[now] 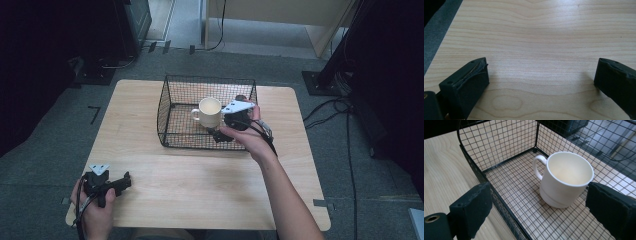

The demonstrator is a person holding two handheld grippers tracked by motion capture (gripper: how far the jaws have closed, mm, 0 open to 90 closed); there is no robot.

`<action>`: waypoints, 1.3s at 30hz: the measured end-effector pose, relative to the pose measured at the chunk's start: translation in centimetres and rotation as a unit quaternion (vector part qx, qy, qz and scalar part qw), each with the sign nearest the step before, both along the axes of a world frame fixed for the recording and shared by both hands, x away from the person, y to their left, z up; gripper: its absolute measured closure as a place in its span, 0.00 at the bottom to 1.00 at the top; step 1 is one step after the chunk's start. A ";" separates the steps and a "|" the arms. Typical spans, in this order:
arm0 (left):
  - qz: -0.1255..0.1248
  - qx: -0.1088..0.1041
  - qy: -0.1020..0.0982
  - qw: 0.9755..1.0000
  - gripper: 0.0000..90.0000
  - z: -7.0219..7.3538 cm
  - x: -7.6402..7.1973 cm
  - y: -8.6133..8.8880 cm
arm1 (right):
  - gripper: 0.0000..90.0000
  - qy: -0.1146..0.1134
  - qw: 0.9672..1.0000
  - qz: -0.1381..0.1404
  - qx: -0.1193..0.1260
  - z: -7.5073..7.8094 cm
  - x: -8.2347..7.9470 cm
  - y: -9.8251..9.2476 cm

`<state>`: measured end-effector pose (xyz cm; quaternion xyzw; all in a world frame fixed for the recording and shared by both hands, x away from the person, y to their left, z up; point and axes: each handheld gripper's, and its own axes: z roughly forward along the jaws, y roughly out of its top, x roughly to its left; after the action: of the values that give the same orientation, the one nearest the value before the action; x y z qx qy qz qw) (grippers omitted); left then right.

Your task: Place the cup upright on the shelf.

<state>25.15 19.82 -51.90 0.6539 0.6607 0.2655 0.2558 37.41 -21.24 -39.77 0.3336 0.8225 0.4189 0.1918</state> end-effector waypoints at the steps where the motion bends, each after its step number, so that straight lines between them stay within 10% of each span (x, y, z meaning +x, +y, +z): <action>1: 0.000 0.000 0.000 1.000 0.00 0.0 0.0 0.0 | 0.07 -0.002 1.000 -0.001 0.000 -0.1 -0.4 -0.3; 39: 0.000 0.000 -0.001 1.000 0.00 0.0 0.0 0.0 | 0.08 0.011 0.996 -0.082 0.034 -4.8 -11.2 -11.8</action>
<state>25.15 19.82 -51.91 0.6540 0.6602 0.2660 0.2562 26.21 -33.06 -44.54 0.4106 0.7799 0.4256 0.2051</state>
